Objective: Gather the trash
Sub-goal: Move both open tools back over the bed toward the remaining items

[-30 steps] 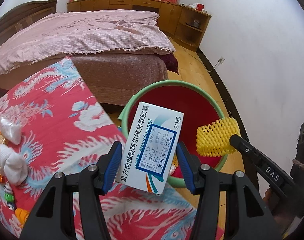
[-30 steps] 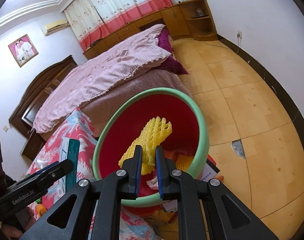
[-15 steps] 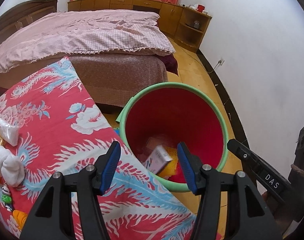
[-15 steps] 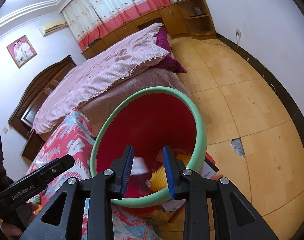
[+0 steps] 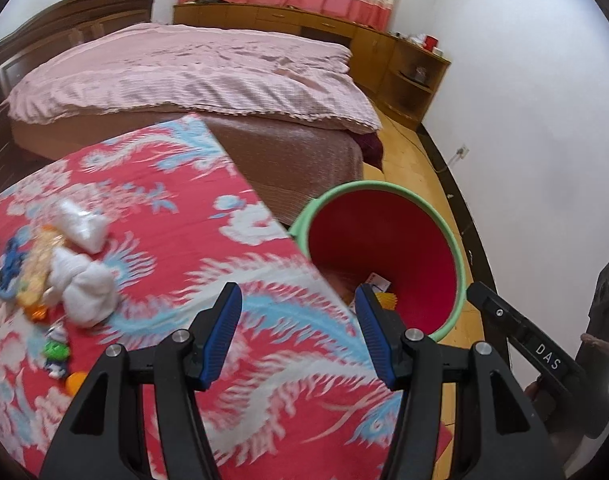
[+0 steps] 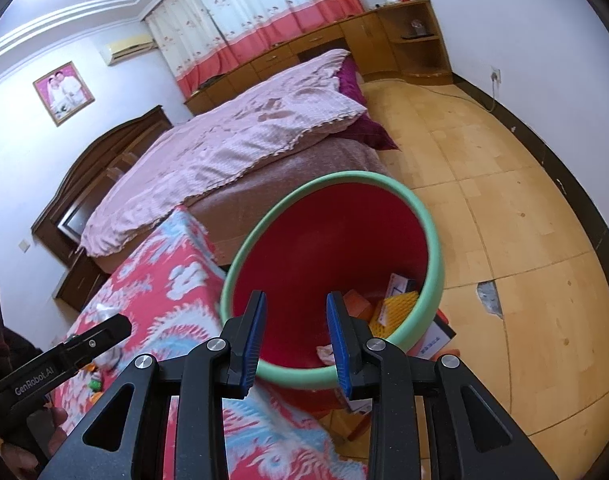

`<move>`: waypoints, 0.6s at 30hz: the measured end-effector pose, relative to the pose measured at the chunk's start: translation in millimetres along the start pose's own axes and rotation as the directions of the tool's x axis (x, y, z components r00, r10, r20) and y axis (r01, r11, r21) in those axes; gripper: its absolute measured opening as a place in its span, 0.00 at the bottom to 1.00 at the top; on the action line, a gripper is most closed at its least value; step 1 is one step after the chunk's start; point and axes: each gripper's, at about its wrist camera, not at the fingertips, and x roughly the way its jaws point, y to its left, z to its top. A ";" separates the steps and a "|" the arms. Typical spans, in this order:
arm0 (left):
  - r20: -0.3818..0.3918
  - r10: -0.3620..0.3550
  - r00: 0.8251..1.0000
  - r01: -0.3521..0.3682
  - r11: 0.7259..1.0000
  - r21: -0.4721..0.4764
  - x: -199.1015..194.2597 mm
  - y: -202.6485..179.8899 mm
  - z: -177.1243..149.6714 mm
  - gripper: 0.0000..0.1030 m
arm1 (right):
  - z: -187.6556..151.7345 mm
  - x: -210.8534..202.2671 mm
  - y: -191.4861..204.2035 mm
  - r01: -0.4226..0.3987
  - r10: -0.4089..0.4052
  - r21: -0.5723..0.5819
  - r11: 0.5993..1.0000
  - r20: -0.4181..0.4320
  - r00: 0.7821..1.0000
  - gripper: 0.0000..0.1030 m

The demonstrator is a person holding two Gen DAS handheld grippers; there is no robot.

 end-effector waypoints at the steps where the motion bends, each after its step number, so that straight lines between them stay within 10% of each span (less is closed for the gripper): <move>1: 0.004 0.009 1.000 -0.009 1.000 -0.007 -4.9 5.1 -2.4 0.57 | -1.4 -1.2 3.6 -0.007 0.007 -0.005 1.000 -0.003 1.000 0.31; 18: -0.011 0.203 0.979 -0.202 0.967 -0.156 -54.2 90.6 -50.2 0.57 | -30.8 -7.2 56.8 -0.092 0.086 -0.098 0.991 -0.056 0.995 0.32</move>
